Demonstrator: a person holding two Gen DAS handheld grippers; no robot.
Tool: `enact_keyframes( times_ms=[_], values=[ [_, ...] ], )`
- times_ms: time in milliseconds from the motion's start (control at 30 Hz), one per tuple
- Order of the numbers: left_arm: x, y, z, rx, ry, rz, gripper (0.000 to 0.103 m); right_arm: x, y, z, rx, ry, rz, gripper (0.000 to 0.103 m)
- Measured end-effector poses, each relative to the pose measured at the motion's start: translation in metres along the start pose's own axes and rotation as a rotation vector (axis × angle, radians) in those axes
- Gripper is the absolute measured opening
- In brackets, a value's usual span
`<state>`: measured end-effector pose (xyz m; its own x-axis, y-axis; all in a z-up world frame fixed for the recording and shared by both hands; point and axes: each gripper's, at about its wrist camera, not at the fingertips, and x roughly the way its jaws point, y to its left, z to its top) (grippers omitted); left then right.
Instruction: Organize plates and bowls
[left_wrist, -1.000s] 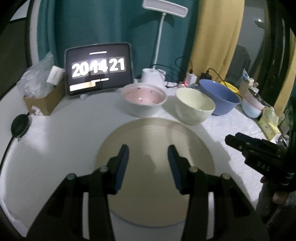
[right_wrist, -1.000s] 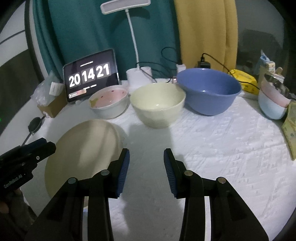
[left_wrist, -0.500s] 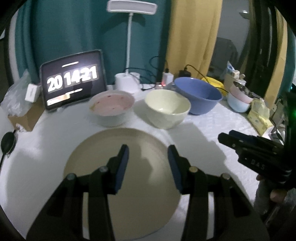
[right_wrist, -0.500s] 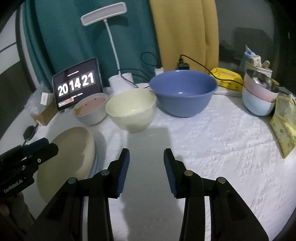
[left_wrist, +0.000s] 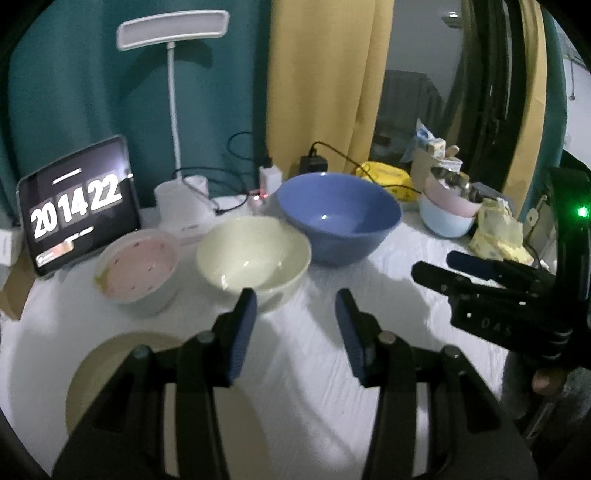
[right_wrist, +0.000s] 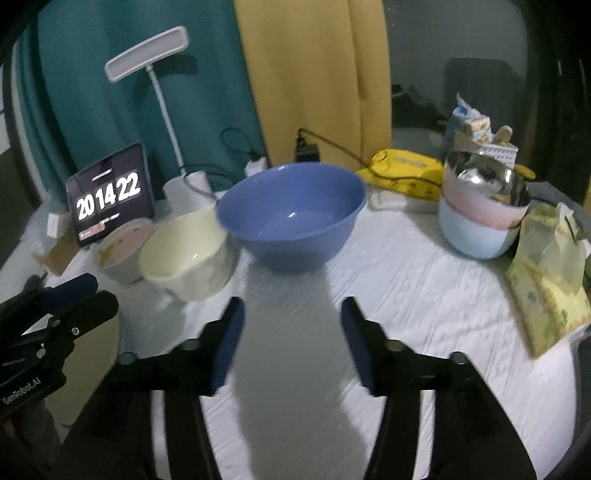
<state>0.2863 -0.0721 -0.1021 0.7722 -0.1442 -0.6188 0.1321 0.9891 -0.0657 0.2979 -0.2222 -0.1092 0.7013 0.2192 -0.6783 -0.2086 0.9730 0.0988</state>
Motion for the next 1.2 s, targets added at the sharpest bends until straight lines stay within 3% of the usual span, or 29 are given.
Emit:
enact_keyframes(
  times_ms=[167,267,400,533,1033,1200],
  values=[
    [0.020,-0.007,0.016,0.015,-0.033,-0.009,0.050,0.016,-0.021,0.021,0.009,-0.004,-0.024,0.062],
    [0.032,-0.008,0.024,0.006,-0.030,-0.005,0.052,0.028,-0.029,0.032,0.034,-0.001,-0.016,0.062],
    [0.045,-0.005,0.029,-0.016,-0.023,0.000,0.063,0.047,-0.035,0.043,0.056,0.006,-0.016,0.062],
    [0.057,-0.005,0.032,-0.026,-0.013,0.000,0.064,0.061,-0.040,0.052,0.050,-0.005,-0.045,0.062],
    [0.086,-0.018,0.034,0.004,-0.015,-0.013,0.064,0.099,-0.059,0.032,0.091,0.089,-0.066,0.062],
    [0.092,-0.029,0.039,0.040,-0.018,0.015,0.063,0.109,-0.070,0.025,0.138,0.130,-0.061,0.037]
  ],
)
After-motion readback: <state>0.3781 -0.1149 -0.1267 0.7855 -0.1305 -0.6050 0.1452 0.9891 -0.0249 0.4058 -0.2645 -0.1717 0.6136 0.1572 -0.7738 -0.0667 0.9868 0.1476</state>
